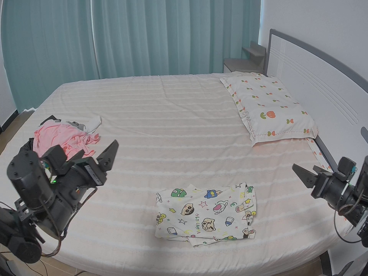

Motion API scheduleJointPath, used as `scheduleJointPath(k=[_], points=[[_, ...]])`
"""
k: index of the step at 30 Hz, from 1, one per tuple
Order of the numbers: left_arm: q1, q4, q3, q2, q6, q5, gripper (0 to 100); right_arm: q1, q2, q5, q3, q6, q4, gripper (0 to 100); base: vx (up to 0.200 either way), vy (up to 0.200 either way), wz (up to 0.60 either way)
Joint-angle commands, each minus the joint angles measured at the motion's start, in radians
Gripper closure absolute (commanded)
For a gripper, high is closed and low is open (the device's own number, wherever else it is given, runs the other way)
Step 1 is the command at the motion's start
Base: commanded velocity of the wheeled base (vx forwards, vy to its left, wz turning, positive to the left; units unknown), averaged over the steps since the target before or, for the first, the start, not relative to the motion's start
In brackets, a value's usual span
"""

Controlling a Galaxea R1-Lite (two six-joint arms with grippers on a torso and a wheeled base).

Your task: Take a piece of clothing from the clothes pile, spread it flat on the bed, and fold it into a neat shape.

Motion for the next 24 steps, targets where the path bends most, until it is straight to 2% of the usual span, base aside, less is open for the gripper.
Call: scheduleJointPath(k=[1, 3, 7, 11, 15, 16, 18, 24], points=[[0.003, 0.112, 0.246, -0.564, 0.211, 0.068, 0, 0.0, -0.792, -0.044, 0.047, -0.035, 0.639, 0, 0.0, 0.0, 0.0], [0.006, 0.229, 0.246, -0.685, 0.251, 0.068, 0, -0.004, -0.947, -0.044, 0.022, -0.057, 0.859, 0, 0.0, 0.0, 0.0], [0.042, 0.378, 0.246, -0.831, 0.328, 0.062, 0, -0.027, -1.107, -0.044, 0.027, -0.12, 1.015, 0, 0.0, 0.0, 0.0], [0.095, 0.474, 0.246, -0.918, 0.386, 0.06, 0, -0.1, -1.167, -0.012, 0.03, -0.158, 1.072, 0, 0.0, 0.0, 0.0], [0.117, 0.508, 0.246, -0.957, 0.392, 0.06, 0, -0.158, -1.204, 0.042, 0.027, -0.181, 1.095, 0, 0.0, 0.0, 0.0], [0.149, 0.531, 0.246, -0.986, 0.395, 0.06, 0, -0.19, -1.236, 0.065, 0.032, -0.216, 1.116, 0, 0.0, 0.0, 0.0], [0.174, 0.574, 0.246, -1.02, 0.4, 0.06, 0, -0.196, -1.243, 0.069, 0.038, -0.249, 1.13, 0, 0.0, 0.0, 0.0], [0.244, 0.683, 0.242, -1.101, 0.412, 0.063, 0, -0.201, -1.243, 0.068, 0.041, -0.273, 1.133, 0, 0.0, 0.0, 0.0]])
